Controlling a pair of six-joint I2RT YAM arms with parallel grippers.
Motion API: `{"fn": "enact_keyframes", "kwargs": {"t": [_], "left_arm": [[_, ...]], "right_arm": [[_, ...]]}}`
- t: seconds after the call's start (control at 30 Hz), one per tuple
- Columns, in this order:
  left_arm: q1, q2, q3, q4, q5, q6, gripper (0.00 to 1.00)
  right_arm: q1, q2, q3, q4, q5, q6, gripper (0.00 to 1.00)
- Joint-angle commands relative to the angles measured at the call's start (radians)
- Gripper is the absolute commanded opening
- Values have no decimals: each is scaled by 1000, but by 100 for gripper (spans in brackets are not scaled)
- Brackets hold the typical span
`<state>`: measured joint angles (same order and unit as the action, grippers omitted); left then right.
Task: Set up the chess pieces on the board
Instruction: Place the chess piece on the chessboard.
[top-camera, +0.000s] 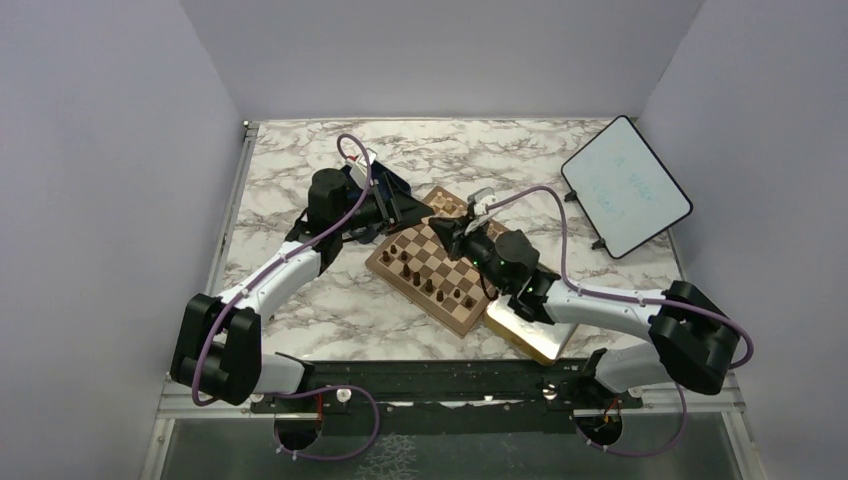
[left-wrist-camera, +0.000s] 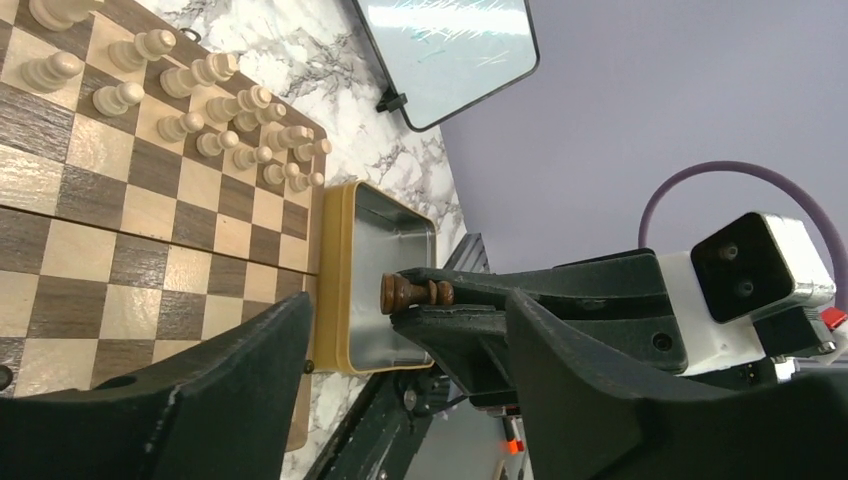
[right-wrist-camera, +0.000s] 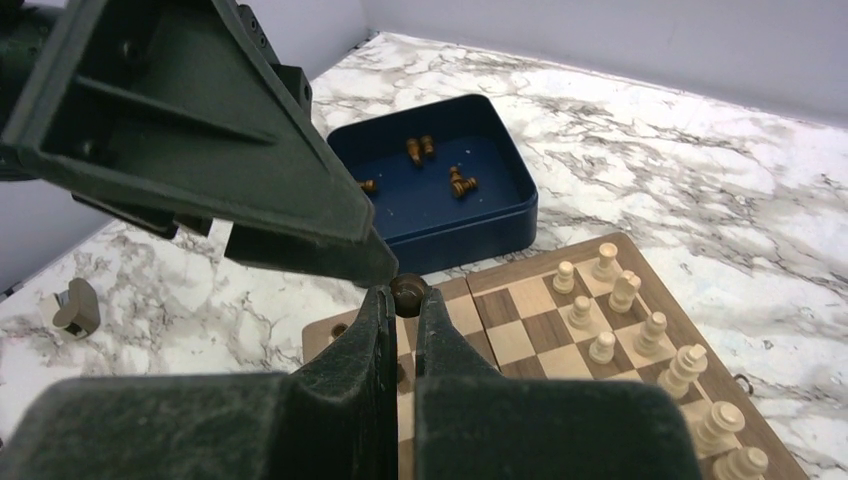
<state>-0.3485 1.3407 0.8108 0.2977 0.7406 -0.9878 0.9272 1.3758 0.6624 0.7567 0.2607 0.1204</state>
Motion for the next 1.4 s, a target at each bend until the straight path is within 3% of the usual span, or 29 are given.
{"fn": "enact_keyframes", "kwargs": {"t": [0.0,0.17,0.23,0.5,0.67,0.83,0.93,1.37], "left_arm": [[-2,-15,19,5,3,31,75],[18,8,74,-53,-30,117,88],[40,18,103,-96,-37,172,98],[192,35,232,-380,-144,471,99],[218,-17,265,-548,-376,670,99],[221,-142,144,-509,-535,709,99],[220,-189,147,-575,-631,692,99],[219,-406,-3,-641,-713,704,99]], "right_arm": [[-2,-61,-49,-1,21,-18,1],[-3,-142,-89,-119,1,-14,1],[-3,-168,-91,-201,-11,-17,1],[-2,-220,-65,-491,-35,-13,1],[-2,-196,-29,-630,-16,72,1],[-2,-151,-4,-678,-17,142,1],[-2,-113,42,-716,-21,154,1],[-2,21,77,-729,-32,238,1]]}}
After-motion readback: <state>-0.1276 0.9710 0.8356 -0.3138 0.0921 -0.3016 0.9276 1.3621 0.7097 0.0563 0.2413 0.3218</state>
